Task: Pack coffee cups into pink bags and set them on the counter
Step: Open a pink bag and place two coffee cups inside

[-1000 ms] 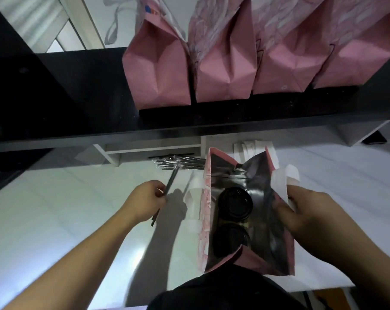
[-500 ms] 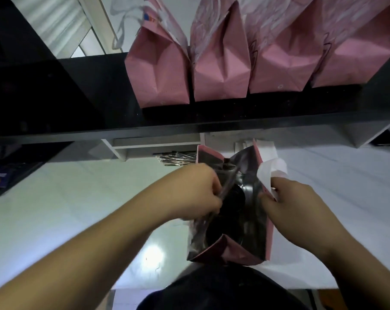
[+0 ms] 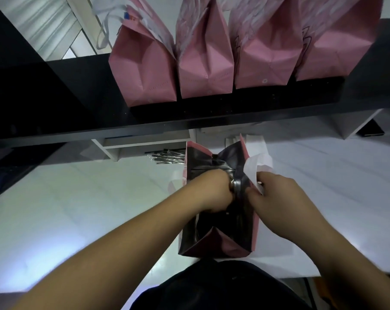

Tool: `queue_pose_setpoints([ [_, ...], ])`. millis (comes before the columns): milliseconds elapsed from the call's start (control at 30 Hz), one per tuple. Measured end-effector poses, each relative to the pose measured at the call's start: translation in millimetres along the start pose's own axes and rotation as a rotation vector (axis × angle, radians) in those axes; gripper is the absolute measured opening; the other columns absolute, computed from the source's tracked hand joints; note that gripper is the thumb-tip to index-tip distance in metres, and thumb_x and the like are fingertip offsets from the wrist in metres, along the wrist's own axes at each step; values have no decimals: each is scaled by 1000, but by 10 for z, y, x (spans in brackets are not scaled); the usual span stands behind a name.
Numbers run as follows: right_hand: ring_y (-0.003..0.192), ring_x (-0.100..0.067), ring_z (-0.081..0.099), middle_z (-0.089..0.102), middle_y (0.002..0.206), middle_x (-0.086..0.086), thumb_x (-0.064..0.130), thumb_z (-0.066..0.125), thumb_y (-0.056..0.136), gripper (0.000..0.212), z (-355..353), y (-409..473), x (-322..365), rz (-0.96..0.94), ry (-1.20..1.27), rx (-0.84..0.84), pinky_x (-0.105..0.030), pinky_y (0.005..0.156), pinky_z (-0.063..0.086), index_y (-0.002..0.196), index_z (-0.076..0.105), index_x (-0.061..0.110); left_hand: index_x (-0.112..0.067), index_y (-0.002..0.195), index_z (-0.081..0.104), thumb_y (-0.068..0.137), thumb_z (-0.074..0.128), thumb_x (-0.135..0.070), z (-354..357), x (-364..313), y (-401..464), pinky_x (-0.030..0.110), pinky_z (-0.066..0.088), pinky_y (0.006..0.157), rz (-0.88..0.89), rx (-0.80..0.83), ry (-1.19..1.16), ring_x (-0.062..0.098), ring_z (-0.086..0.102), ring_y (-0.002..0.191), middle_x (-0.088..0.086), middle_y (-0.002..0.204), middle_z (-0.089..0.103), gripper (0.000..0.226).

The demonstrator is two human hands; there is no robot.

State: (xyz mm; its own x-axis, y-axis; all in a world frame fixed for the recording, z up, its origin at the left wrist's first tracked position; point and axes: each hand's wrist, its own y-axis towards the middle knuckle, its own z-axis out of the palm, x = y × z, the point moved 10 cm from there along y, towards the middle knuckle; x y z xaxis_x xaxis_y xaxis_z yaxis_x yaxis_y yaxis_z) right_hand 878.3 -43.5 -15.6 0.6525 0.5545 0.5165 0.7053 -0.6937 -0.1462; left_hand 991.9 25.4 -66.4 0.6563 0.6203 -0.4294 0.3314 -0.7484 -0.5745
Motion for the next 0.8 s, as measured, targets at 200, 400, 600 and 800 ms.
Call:
queue_pose_setpoints([
  [200, 55, -3, 47, 47, 59, 13, 40, 58, 96, 34, 39, -14, -6, -3, 7, 37, -19, 47, 25, 69, 38, 35, -30, 101, 73, 92, 61, -21, -700, 202, -197, 27, 59, 67, 127, -431, -157, 5, 71, 72, -16, 77, 72, 18],
  [400, 85, -4, 61, 69, 101, 14, 65, 61, 90, 51, 73, -110, 75, -27, 22, 95, -15, 63, 37, 127, 62, 29, -25, 131, 67, 92, 68, -34, -1201, 324, -101, 36, 46, 103, 258, -601, 300, 17, 56, 122, -6, 131, 63, 40],
  [600, 75, 1, 62, 63, 82, 22, 51, 67, 83, 38, 73, -213, 100, -14, -1, 218, -20, 61, 50, 118, 56, 42, -32, 108, 75, 99, 60, -31, -1158, 597, 67, 35, 52, 74, 170, -520, 359, 16, 63, 93, -7, 105, 68, 18],
  [800, 75, -19, 66, 71, 95, 3, 24, 62, 89, 30, -124, 104, 84, 5, -160, 72, -41, 71, 62, 117, 60, 32, -34, 96, 72, 100, 62, -34, -1160, 1003, -123, 25, 37, 50, 67, -578, 265, 5, 56, 68, -12, 86, 65, 12],
])
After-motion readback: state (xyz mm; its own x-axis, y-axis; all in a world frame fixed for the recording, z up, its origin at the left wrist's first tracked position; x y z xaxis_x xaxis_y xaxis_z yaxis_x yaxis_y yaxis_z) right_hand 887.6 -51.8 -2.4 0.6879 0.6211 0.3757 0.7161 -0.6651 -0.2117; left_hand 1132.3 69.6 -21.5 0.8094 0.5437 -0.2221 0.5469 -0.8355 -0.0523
